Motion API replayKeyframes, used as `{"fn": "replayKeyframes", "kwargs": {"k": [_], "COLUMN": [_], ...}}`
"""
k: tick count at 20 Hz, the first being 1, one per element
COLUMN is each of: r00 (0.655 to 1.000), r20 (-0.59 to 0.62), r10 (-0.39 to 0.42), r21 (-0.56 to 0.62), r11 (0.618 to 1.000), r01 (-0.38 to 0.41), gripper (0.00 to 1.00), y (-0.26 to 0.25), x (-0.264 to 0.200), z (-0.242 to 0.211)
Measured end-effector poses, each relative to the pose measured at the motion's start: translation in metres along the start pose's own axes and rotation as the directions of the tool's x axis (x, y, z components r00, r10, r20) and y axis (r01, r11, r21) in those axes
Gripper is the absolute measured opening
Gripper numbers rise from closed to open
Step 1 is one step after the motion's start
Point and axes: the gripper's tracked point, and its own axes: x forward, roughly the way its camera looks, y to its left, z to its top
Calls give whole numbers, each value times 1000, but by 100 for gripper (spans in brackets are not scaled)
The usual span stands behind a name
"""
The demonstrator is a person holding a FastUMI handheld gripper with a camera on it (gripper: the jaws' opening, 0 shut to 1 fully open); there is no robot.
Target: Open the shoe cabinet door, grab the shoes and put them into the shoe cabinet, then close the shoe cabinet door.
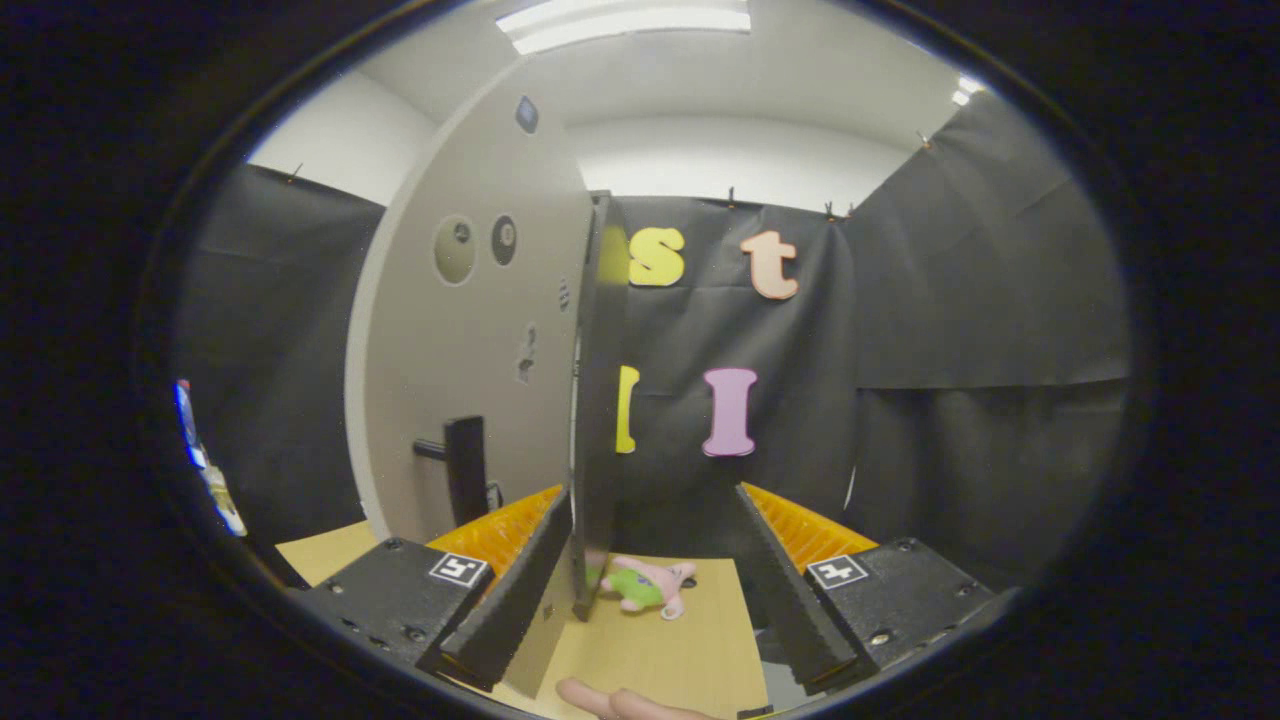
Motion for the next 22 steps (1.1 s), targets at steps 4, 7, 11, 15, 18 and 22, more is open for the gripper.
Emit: {"fn": "replayKeyframes", "kwargs": {"k": [4,7,11,15,18,22], "r00": [999,999,999,999,999,1000], "r20": [-13,-21,-32,-30,-12,-16], "r10": [-33,-49,-27,-30,-48,-21], "r21": [-70,-55,-37,-53,-62,37], "r11": [997,997,999,998,997,999], "r01": [32,48,26,29,48,22], "gripper": [92,90,90,90,90,90], "y": [23,30,55,78,95,133], "x": [-4,-3,-11,-10,-6,2], "z": [0,0,-2,2,6,1]}}
